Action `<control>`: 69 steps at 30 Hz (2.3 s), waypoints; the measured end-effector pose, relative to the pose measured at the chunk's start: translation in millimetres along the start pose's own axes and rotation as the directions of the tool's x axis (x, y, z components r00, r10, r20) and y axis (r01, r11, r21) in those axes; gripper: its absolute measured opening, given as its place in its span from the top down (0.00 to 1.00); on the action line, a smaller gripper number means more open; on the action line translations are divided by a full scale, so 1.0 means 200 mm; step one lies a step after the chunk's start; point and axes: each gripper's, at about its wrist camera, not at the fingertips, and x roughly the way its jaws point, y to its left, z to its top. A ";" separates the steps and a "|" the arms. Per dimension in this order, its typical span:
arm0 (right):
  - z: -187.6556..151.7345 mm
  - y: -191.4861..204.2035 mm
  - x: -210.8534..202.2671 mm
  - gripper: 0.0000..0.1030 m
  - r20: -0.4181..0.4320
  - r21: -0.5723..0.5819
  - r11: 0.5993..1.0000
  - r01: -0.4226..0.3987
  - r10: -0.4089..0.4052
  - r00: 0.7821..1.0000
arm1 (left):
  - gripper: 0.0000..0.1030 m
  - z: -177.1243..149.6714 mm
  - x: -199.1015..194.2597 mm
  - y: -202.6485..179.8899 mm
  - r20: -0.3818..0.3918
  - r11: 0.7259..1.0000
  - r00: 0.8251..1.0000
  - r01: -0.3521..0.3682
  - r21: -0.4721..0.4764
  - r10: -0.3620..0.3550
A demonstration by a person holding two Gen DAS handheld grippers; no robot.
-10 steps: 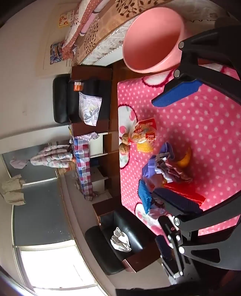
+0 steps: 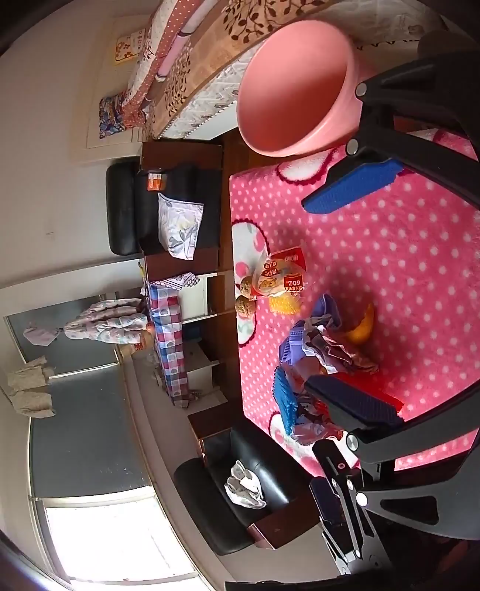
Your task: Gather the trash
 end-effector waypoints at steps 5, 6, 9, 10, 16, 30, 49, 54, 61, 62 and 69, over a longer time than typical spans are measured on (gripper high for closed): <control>-0.01 0.05 -0.02 0.13 0.017 -0.026 1.000 0.009 -0.008 1.000 | 0.38 0.00 0.00 0.00 -0.001 1.000 1.000 -0.003 0.003 0.003; -0.02 0.06 -0.03 0.13 0.022 -0.031 0.999 0.011 -0.010 1.000 | 0.38 0.00 0.00 0.00 0.000 1.000 1.000 -0.003 0.003 0.003; -0.01 0.06 -0.06 0.13 0.038 -0.038 0.999 0.014 -0.013 0.999 | 0.38 0.00 0.00 -0.01 0.000 1.000 1.000 -0.004 0.003 0.004; 0.00 0.06 -0.07 0.13 0.040 -0.039 0.999 0.016 -0.014 0.999 | 0.38 -0.01 -0.01 -0.01 0.000 1.000 1.000 -0.004 0.004 0.004; -0.01 0.06 -0.07 0.13 0.042 -0.041 0.999 0.017 -0.015 0.999 | 0.38 -0.01 -0.01 -0.01 0.000 1.000 1.000 -0.002 0.004 0.002; -0.01 0.06 -0.08 0.13 0.047 -0.044 0.999 0.018 -0.016 0.999 | 0.38 -0.03 -0.01 -0.02 -0.001 1.000 1.000 -0.002 0.003 0.002; -0.01 0.05 -0.11 0.13 0.055 -0.046 0.999 0.017 -0.015 0.998 | 0.38 -0.04 -0.01 -0.03 -0.001 1.000 1.000 -0.001 0.002 0.001; -0.02 0.05 -0.11 0.13 0.056 -0.045 0.999 0.018 -0.015 0.998 | 0.38 -0.04 -0.01 -0.03 -0.002 1.000 1.000 -0.002 0.001 0.002; -0.02 0.05 -0.11 0.13 0.055 -0.046 0.999 0.017 -0.014 0.998 | 0.38 -0.05 -0.01 -0.03 -0.002 1.000 1.000 -0.001 0.001 0.001; -0.02 0.05 -0.11 0.13 0.055 -0.046 0.999 0.016 -0.014 0.998 | 0.38 -0.04 -0.01 -0.03 -0.002 1.000 1.000 -0.001 0.001 0.001; -0.02 0.05 -0.11 0.13 0.055 -0.045 0.999 0.016 -0.013 0.998 | 0.38 -0.04 -0.01 -0.03 -0.004 1.000 1.000 -0.001 0.001 0.001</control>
